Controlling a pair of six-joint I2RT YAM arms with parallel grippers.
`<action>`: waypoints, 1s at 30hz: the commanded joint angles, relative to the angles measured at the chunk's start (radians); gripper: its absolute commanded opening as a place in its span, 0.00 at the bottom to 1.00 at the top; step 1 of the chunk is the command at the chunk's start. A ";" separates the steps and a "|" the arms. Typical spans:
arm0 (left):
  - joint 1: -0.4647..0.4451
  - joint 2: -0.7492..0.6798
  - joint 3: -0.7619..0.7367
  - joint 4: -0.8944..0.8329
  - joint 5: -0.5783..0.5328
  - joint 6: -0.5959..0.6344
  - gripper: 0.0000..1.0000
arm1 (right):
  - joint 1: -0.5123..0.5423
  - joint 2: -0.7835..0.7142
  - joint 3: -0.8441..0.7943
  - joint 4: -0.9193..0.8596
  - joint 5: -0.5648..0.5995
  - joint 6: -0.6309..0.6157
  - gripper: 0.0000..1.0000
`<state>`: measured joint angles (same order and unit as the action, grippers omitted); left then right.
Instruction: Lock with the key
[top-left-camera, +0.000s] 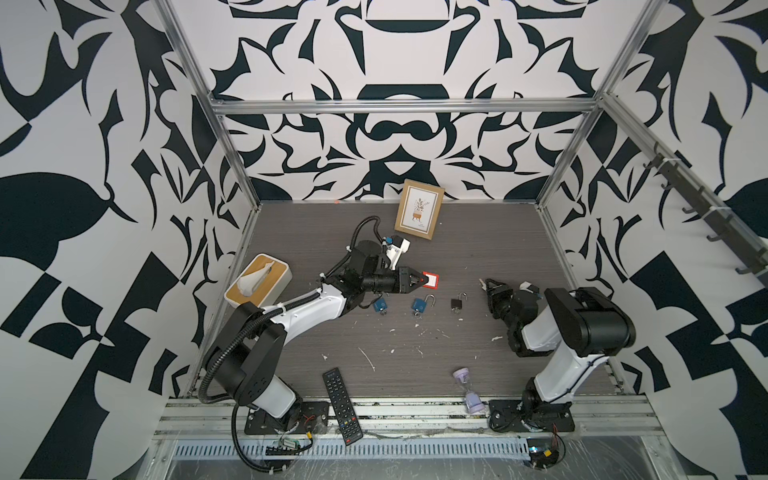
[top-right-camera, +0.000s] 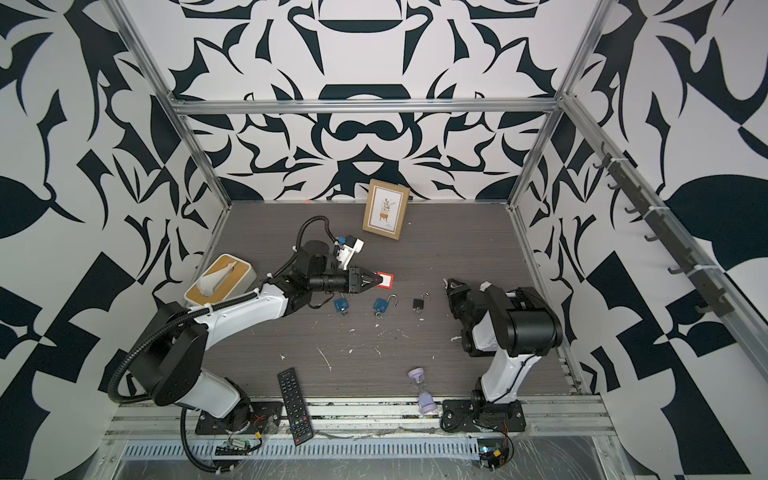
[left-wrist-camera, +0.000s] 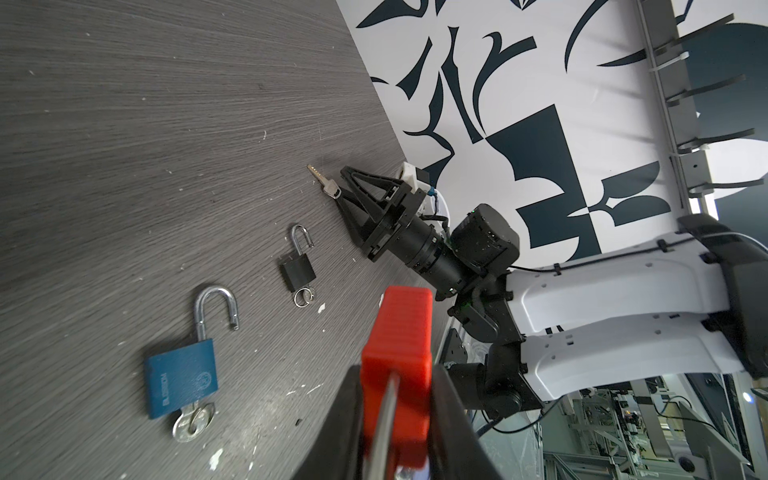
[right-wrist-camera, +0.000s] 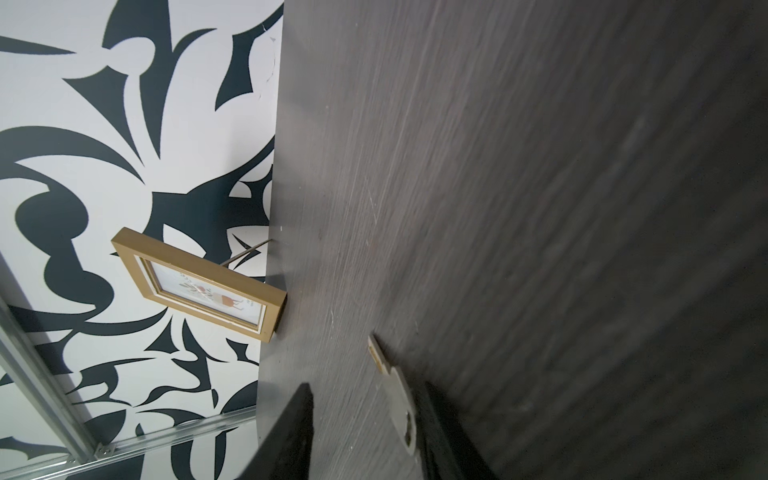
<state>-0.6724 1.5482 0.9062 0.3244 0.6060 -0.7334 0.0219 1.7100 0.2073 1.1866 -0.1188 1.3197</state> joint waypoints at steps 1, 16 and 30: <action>0.002 0.012 -0.013 0.033 0.012 -0.001 0.00 | 0.004 -0.173 0.010 -0.447 0.080 -0.100 0.45; 0.002 0.087 0.017 0.158 0.103 -0.086 0.00 | 0.013 -0.619 0.162 -0.615 -0.439 -0.384 0.44; 0.002 0.135 0.017 0.403 0.250 -0.264 0.00 | 0.115 -0.743 0.193 -0.498 -0.805 -0.270 0.53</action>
<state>-0.6724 1.6718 0.9066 0.6331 0.8089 -0.9539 0.1158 0.9592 0.3676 0.6159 -0.8536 1.0222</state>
